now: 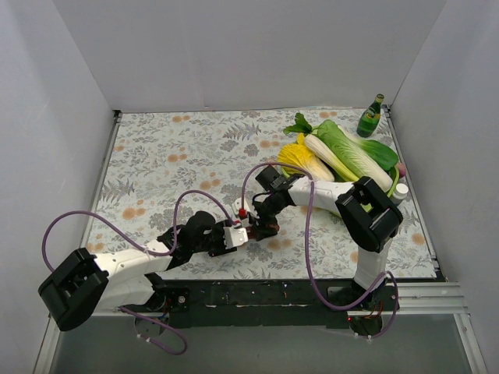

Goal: Sort the pills into containers

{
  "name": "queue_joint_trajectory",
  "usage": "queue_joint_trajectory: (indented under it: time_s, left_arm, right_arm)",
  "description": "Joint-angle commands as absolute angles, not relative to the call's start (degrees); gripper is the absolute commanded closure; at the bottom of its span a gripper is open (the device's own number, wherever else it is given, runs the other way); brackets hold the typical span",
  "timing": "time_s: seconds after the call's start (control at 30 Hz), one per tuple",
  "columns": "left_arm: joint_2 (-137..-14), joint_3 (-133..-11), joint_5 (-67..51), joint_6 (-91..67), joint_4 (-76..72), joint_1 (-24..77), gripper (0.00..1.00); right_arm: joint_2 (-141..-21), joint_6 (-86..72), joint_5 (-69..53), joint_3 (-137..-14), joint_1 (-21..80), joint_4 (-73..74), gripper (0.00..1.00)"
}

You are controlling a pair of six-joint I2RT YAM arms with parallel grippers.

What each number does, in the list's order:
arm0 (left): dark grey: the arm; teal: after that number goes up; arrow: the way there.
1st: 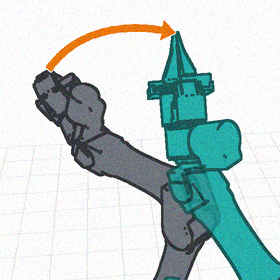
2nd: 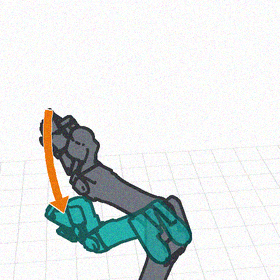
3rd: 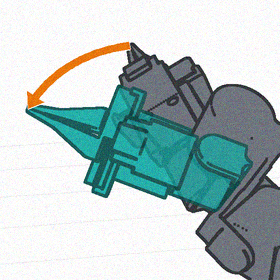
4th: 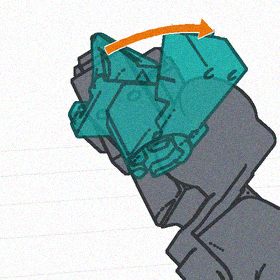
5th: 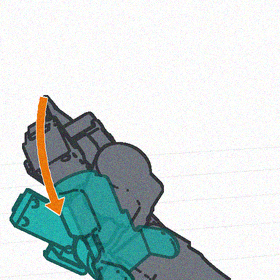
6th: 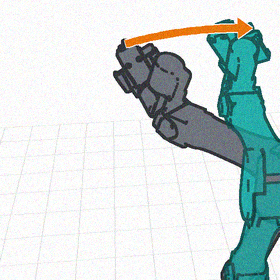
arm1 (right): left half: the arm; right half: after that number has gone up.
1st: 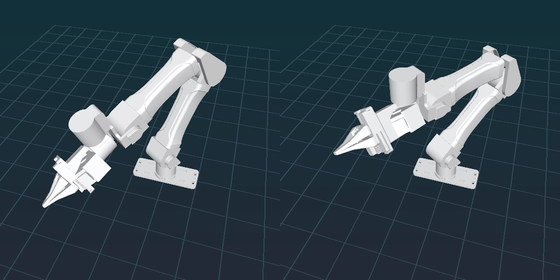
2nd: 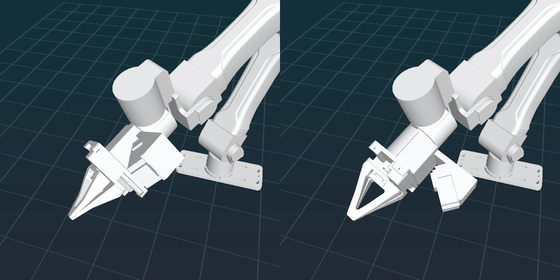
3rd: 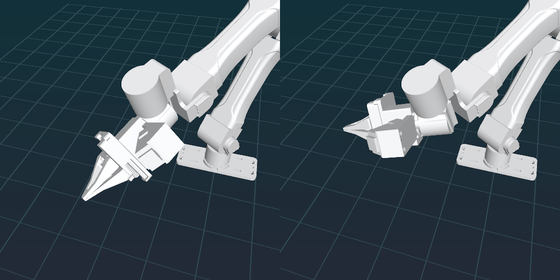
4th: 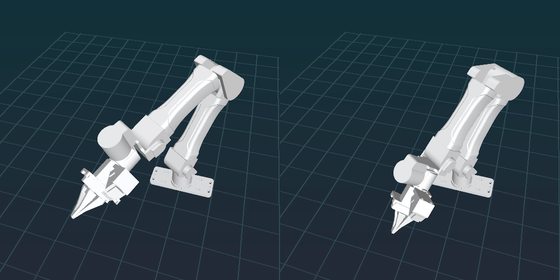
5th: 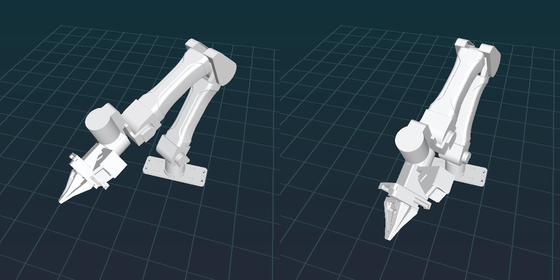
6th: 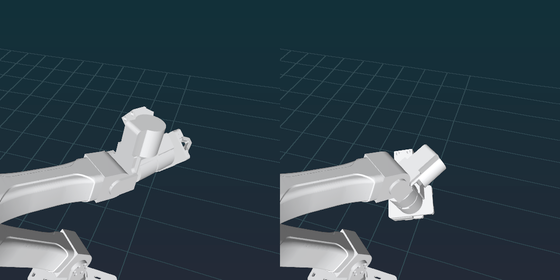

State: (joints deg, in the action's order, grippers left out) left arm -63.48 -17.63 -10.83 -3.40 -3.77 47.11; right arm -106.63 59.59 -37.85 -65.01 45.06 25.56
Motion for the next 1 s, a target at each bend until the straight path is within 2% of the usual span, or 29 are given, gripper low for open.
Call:
queue_joint_trajectory:
  time_s: [0.0,0.03,0.13,0.17,0.23,0.27,0.37,0.5,0.67,0.8,0.9,0.97]
  left_arm:
    - [-63.1,-17.1,-11.9,-4.7,2.3,47.6,0.71]
    - [-62.8,-17.2,-11.5,-4.7,2.5,47.6,0.65]
    - [-61.1,-17.4,-11.1,-5.4,2.6,47.6,0.55]
    - [-60.5,-17.5,-10.8,-5.6,2.5,47.6,0.47]
    - [-59.9,-17.8,-10.5,-6.1,3.1,47.6,0.39]
    - [-59.7,-17.9,-10.8,-6.2,3.3,47.6,0.32]
    - [-59.0,-18.2,-11.1,-6.2,4.0,47.6,0.23]
    - [-58.1,-18.5,-11.3,-6.5,4.6,47.6,0.18]
    - [-57.7,-18.4,-10.5,-5.7,5.3,47.6,0.16]
    - [-60.4,-18.7,-10.3,-5.7,4.0,47.6,0.19]
    - [-63.6,-20.0,-9.9,-6.4,3.8,47.6,0.28]
    - [-65.5,-20.8,-9.9,-6.7,3.8,47.6,0.38]
  right_arm:
    - [-105.4,58.0,-39.5,-65.8,44.5,26.6,0.23]
    - [-104.9,58.0,-39.6,-66.4,44.1,27.1,0.21]
    - [-103.9,58.4,-40.8,-67.2,42.7,28.7,0.15]
    - [-103.7,59.0,-41.3,-67.6,42.4,29.3,0.14]
    - [-102.8,59.1,-43.0,-67.9,41.2,30.7,0.13]
    - [-102.5,59.4,-43.5,-68.1,40.9,31.2,0.12]
    - [-101.1,59.8,-44.6,-67.9,39.8,31.9,0.11]
    - [-99.3,60.6,-45.7,-66.2,39.3,32.1,0.11]
    - [-97.2,60.0,-47.4,-63.5,39.3,29.1,0.12]
    - [-95.8,58.4,-48.1,-60.6,39.3,25.5,0.13]
    - [-95.9,58.0,-47.9,-60.2,39.4,24.6,0.13]
    - [-96.0,57.7,-48.0,-59.4,39.3,23.6,0.14]
